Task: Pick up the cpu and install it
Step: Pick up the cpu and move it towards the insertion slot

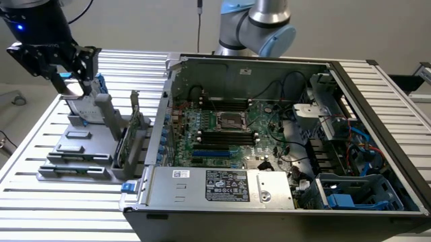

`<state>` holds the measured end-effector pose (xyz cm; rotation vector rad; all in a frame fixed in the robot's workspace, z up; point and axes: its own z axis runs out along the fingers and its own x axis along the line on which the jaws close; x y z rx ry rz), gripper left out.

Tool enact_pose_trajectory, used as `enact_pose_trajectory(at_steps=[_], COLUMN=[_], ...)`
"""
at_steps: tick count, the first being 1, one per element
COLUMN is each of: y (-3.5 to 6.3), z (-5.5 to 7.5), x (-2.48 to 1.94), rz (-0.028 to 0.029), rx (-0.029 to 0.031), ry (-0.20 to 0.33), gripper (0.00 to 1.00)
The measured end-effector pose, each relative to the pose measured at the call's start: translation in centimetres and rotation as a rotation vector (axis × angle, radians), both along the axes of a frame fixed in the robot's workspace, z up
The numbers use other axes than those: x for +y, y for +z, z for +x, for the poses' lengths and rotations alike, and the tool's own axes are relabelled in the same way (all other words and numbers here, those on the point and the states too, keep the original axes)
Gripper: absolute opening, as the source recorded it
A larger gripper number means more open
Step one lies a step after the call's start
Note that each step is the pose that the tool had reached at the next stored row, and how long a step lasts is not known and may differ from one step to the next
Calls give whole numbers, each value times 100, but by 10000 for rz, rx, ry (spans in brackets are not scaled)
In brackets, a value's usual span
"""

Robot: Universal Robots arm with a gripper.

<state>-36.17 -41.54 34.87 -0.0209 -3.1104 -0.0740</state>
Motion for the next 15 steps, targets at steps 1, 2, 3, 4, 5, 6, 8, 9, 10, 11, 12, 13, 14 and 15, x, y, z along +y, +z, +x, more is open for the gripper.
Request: enact_pose_trajectory(at_steps=[1, 2, 3, 4, 5, 6, 8, 9, 10, 11, 12, 13, 14, 15], y=[39, 72, 100, 122, 142, 159, 181, 191, 200, 210, 220, 232, 244, 258], z=[45, 90, 135, 180, 225, 272, 363, 407, 453, 497, 542, 591, 635, 680], x=[1, 2, 3, 4, 4, 5, 5, 5, 5, 6, 6, 6, 6, 6], rz=[0, -1, -1, 0, 0, 2, 7, 12, 17, 22, 29, 36, 44, 52], rx=[1, 2, 2, 3, 4, 5, 7, 8, 8, 8, 8, 8, 8, 9], ry=[0, 0, 1, 1, 1, 0, 0, 1, 1, 1, 0, 0, 1, 1], gripper=[55, 55, 55, 55, 55, 55, 55, 55, 55, 55, 55, 55, 55, 55])
